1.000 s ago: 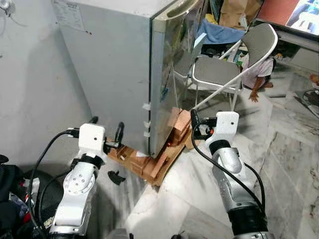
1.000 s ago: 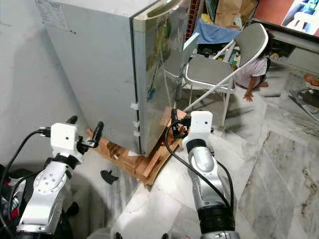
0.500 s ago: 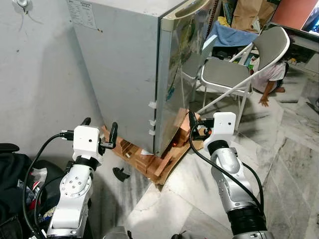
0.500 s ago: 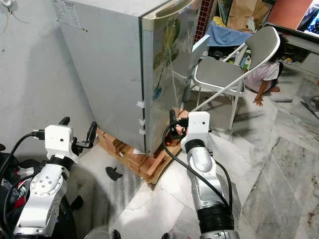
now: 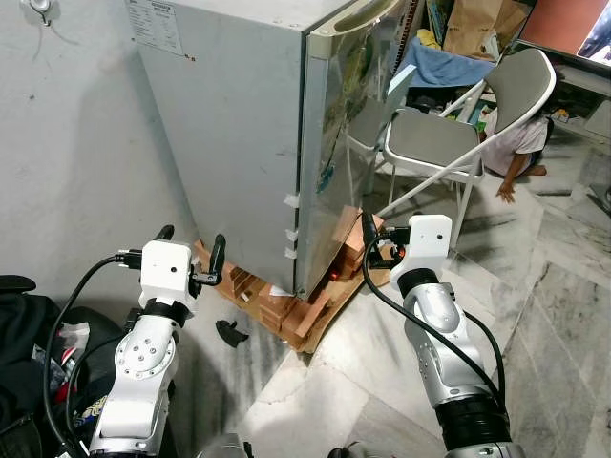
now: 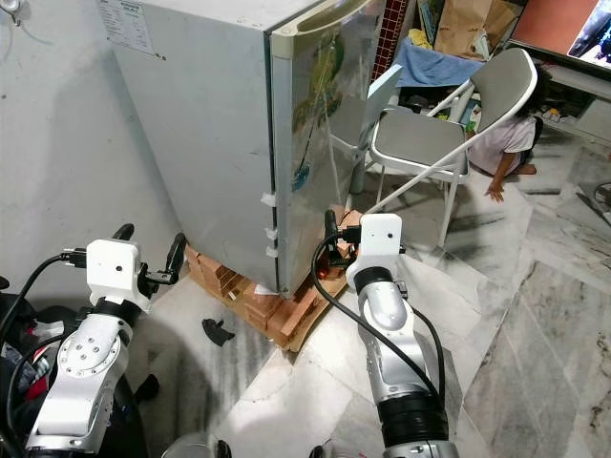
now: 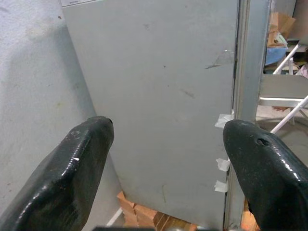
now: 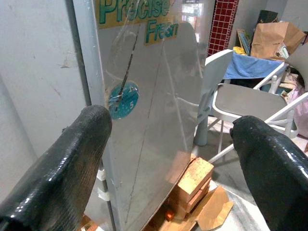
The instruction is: Restocking fridge
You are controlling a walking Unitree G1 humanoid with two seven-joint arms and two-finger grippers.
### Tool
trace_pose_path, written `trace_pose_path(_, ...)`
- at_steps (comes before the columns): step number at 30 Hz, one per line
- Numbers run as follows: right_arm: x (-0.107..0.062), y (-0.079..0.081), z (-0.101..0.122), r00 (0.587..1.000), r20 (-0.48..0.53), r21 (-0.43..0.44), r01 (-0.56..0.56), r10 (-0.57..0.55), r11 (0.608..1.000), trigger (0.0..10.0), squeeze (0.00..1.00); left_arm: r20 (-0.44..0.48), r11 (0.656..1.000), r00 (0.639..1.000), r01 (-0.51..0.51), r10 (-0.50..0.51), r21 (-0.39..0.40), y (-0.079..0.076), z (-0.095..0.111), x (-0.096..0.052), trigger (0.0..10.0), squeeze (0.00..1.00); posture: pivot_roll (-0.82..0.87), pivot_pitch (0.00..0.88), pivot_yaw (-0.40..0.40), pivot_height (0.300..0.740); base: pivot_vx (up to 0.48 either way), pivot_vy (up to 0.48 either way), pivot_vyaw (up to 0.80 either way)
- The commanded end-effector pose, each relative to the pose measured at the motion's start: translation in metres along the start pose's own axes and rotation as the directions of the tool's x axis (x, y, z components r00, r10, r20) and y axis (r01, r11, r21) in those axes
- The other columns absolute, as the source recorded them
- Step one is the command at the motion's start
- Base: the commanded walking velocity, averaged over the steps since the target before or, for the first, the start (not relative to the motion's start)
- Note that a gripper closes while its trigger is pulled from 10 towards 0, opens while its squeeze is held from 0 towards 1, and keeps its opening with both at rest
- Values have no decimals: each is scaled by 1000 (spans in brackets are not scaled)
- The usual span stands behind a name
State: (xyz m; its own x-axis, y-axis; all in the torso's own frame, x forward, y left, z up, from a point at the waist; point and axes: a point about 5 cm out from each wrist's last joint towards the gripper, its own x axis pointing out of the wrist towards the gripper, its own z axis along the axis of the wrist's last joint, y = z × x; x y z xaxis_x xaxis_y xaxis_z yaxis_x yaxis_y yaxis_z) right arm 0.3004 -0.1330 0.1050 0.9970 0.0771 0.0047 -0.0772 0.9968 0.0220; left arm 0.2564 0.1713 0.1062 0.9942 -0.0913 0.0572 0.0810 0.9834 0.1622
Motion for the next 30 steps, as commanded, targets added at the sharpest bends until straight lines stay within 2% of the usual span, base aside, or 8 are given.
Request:
trace_pose_path(1, 1, -2, 1, 1000, 2, -6, 11, -11, 1000, 10000, 0, 2, 1000, 1000, -3, 3, 2, 1, 0, -1, 10000, 0, 143, 0, -42, 740, 0, 0, 0)
trace_pose_path(2, 1, -2, 1, 1000, 2, -6, 11, -11, 1000, 10000, 0, 2, 1000, 1000, -3, 3, 2, 1, 0, -1, 10000, 0, 143, 0, -42, 740, 0, 0, 0)
trace_pose_path(3, 2, -2, -1, 1000, 1, -12, 10, -10, 1000, 10000, 0, 3, 1000, 1000, -16, 16, 14, 3, 0, -1, 10000, 0, 0, 0, 0, 740, 0, 0, 0)
trace_pose_path(4, 2, -2, -1, 1000, 1, -12, 10, -10, 1000, 10000, 0, 3, 1000, 1000, -16, 16, 14, 3, 0, -1, 10000, 0, 0, 0, 0, 740, 0, 0, 0)
trace_pose_path(6, -14, -12, -29, 995, -78, -34, 66, -69, 997, 10000, 0, -90, 997, 996, -31, 25, -64, -3, -26, -10, 10000, 0, 104, 0, -68, 740, 0, 0, 0)
trace_pose_path(14, -4, -5, -9, 1000, 9, -16, -9, 10, 1000, 10000, 0, -36, 999, 999, -30, 29, -37, 0, -11, -2, 10000, 0, 106, 0, -62, 740, 0, 0, 0)
trace_pose_path(24, -6, -14, -12, 1000, 6, -23, -9, 10, 1000, 10000, 0, -27, 999, 999, -23, 22, -22, -1, -12, -2, 10000, 0, 107, 0, -70, 740, 0, 0, 0)
trace_pose_path(30, -5, -14, -14, 1000, -12, -101, 20, -21, 995, 10000, 0, -5, 999, 1000, 23, -23, -35, -6, -9, 0, 10000, 0, 105, 0, -75, 740, 0, 0, 0)
